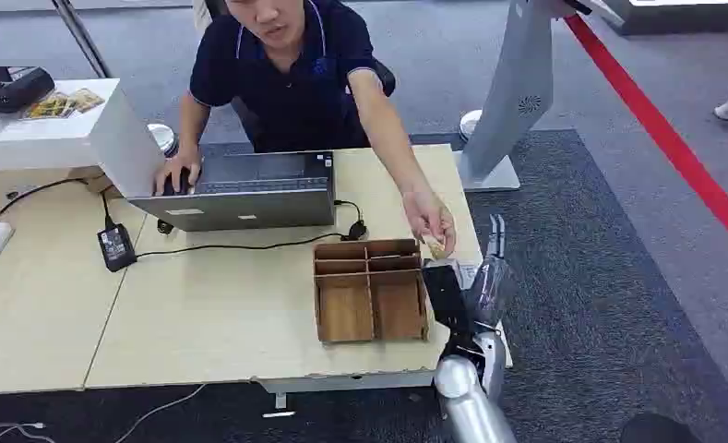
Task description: Pass the card to the sensor for recognition and then transmit it.
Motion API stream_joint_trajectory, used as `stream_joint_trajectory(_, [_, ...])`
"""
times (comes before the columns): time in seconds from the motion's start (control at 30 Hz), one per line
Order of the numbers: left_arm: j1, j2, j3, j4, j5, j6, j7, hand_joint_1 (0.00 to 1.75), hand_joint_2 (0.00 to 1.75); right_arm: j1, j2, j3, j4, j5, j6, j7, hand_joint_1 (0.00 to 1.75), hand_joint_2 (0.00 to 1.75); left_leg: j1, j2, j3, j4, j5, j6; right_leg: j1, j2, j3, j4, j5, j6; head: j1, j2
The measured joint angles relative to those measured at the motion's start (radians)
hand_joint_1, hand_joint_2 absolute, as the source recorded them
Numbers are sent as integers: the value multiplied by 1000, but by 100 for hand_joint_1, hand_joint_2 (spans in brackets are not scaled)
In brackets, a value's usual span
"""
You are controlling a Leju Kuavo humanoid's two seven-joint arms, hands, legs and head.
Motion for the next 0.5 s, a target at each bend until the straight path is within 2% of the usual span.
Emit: stream_joint_trajectory(0.5, [0,0,0,1,12,0,-1,0,0,-19,4,-22,34,10,0,-4,0,175,0,0,0,0,0,0,0,0,0,0,0,0,0,0])
